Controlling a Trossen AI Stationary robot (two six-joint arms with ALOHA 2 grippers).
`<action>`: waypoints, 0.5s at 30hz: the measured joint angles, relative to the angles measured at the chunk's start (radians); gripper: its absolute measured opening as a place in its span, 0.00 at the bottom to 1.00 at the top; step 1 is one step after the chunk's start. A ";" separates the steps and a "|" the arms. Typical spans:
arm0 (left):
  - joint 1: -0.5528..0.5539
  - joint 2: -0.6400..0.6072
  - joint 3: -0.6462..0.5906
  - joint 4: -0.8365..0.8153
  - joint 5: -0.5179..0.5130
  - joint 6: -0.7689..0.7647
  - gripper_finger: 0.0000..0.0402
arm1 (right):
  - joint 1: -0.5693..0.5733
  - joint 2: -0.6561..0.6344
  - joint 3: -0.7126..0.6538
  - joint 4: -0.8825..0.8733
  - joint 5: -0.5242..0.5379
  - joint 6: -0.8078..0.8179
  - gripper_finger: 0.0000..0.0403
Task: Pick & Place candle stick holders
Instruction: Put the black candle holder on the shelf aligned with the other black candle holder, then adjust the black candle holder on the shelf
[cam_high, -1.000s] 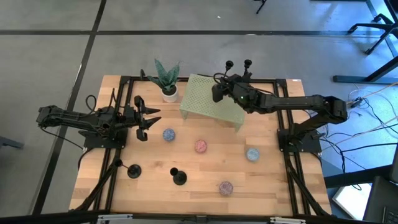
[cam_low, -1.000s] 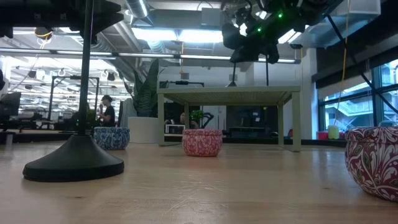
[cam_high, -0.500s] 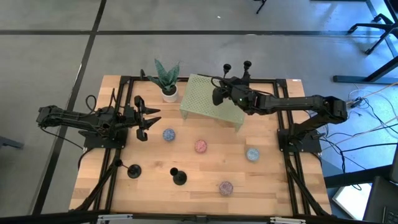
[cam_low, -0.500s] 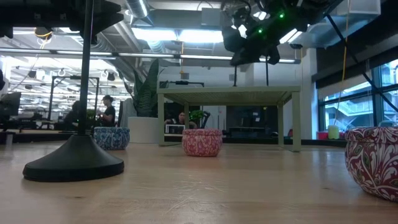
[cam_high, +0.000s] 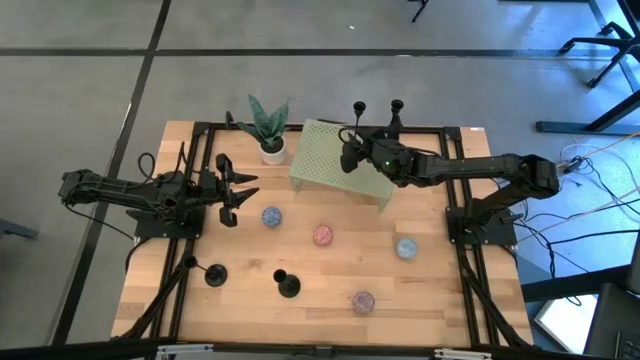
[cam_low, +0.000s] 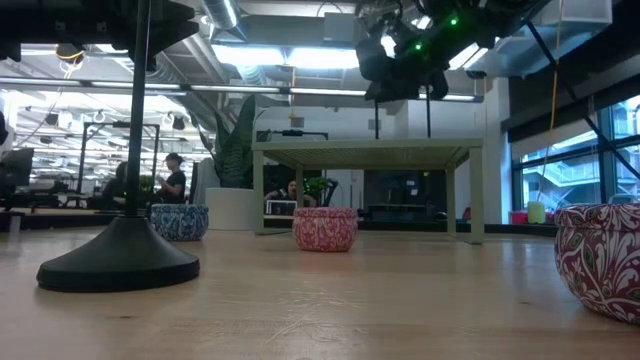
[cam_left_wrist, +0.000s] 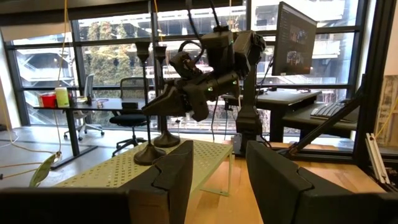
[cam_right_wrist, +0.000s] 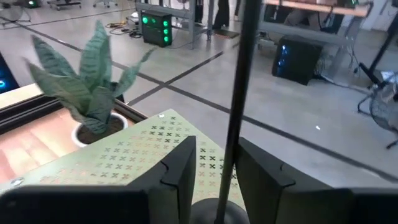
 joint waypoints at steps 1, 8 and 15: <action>0.000 0.000 0.000 0.000 0.000 0.000 0.36 | 0.007 0.000 0.000 0.004 0.014 -0.017 0.28; 0.000 0.000 0.000 0.000 0.000 0.000 0.36 | 0.068 -0.010 0.000 0.011 0.133 -0.096 0.28; 0.000 0.001 0.000 0.005 0.004 0.000 0.36 | 0.153 -0.083 0.000 0.004 0.122 -0.156 0.28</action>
